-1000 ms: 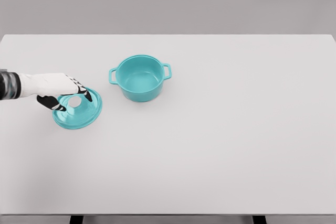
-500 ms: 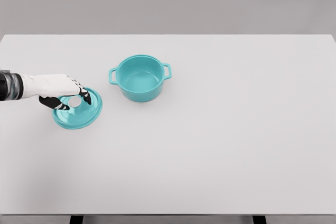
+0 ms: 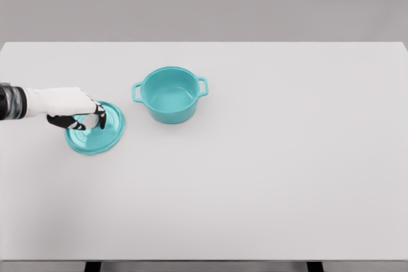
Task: Cover the pot with left arm
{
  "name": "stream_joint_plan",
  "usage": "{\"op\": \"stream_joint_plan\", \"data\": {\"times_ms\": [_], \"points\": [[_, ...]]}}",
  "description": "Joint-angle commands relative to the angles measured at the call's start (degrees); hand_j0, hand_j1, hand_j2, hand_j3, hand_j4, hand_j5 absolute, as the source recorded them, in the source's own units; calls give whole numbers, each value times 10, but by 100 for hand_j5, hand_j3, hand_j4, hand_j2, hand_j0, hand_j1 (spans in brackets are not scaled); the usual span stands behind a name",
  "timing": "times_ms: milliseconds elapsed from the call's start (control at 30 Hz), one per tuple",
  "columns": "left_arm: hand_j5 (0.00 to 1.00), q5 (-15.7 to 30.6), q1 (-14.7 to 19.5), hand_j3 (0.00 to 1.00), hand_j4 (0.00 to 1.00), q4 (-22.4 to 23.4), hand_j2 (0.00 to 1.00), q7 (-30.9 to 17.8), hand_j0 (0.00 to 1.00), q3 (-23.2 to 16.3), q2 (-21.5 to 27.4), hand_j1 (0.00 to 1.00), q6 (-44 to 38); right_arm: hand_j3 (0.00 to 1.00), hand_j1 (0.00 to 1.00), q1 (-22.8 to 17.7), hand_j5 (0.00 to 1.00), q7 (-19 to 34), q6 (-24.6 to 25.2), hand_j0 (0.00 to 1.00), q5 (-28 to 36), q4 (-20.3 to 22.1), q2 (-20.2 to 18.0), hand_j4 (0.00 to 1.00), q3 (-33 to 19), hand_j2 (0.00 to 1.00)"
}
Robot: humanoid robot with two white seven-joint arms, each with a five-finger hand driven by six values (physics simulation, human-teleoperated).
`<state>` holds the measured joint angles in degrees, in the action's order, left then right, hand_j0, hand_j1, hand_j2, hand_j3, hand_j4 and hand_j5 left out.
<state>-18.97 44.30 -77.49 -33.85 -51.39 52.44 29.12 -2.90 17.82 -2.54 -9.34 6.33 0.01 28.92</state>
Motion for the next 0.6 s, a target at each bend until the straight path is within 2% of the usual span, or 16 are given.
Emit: {"op": "stream_joint_plan", "data": {"times_ms": [0,567], "points": [[51,2,0,51,51,-2,51,0,51,1,1,51,0,100,100,0,100,0,0,100,0,0,0,100,0,100],[52,7,61,52,52,-5,52,-8,52,1,5,52,1,100,100,0,100,0,0,100,0,0,0,100,0,100]]}}
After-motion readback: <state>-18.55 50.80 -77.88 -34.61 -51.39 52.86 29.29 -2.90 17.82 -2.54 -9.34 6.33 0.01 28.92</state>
